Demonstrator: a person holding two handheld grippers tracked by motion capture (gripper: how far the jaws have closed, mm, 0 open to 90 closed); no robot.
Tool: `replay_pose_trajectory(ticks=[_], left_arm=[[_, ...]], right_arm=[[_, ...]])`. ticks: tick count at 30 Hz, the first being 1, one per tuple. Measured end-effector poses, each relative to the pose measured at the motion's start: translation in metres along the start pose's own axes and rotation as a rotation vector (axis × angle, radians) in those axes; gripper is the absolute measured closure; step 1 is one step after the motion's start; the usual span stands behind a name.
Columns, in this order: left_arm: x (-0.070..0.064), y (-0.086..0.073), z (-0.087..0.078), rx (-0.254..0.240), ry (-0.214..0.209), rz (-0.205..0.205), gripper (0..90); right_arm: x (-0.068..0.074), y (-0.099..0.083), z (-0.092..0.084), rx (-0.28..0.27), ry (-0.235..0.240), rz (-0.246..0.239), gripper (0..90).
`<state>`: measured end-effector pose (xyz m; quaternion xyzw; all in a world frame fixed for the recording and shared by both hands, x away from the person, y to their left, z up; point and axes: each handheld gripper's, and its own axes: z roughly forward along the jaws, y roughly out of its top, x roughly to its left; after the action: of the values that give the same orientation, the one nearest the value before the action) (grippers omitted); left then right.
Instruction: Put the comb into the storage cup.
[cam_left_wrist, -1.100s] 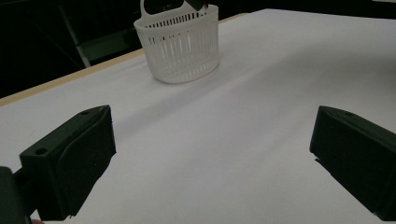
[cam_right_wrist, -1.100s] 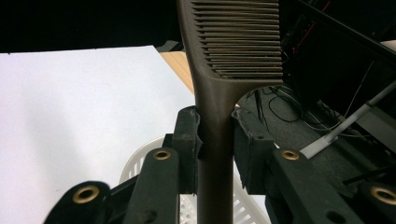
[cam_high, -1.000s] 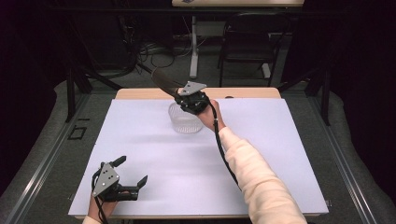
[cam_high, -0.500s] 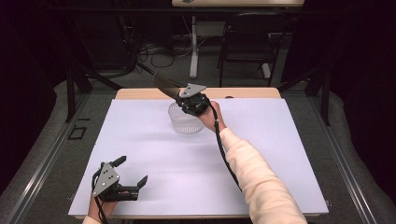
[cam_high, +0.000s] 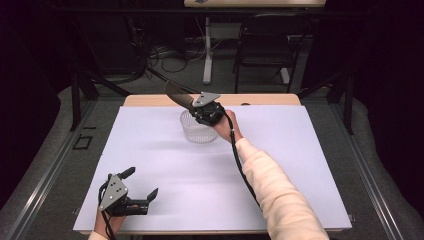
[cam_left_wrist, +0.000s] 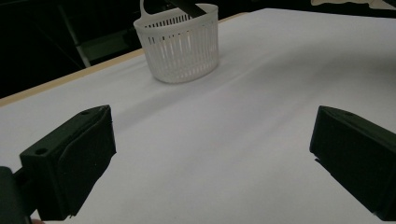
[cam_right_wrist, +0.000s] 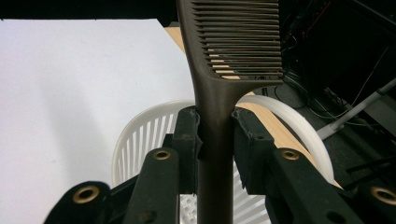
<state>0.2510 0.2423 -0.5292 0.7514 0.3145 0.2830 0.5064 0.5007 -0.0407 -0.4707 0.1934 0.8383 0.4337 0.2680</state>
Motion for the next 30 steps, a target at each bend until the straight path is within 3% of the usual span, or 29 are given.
replay_pose_trajectory(ticks=[30], left_arm=[[0.0000, 0.0000, -0.0002, 0.001, 0.003, 0.002, 0.1]], right_arm=[[-0.0005, -0.0097, 0.0053, 0.042, 0.021, -0.012, 72.3]])
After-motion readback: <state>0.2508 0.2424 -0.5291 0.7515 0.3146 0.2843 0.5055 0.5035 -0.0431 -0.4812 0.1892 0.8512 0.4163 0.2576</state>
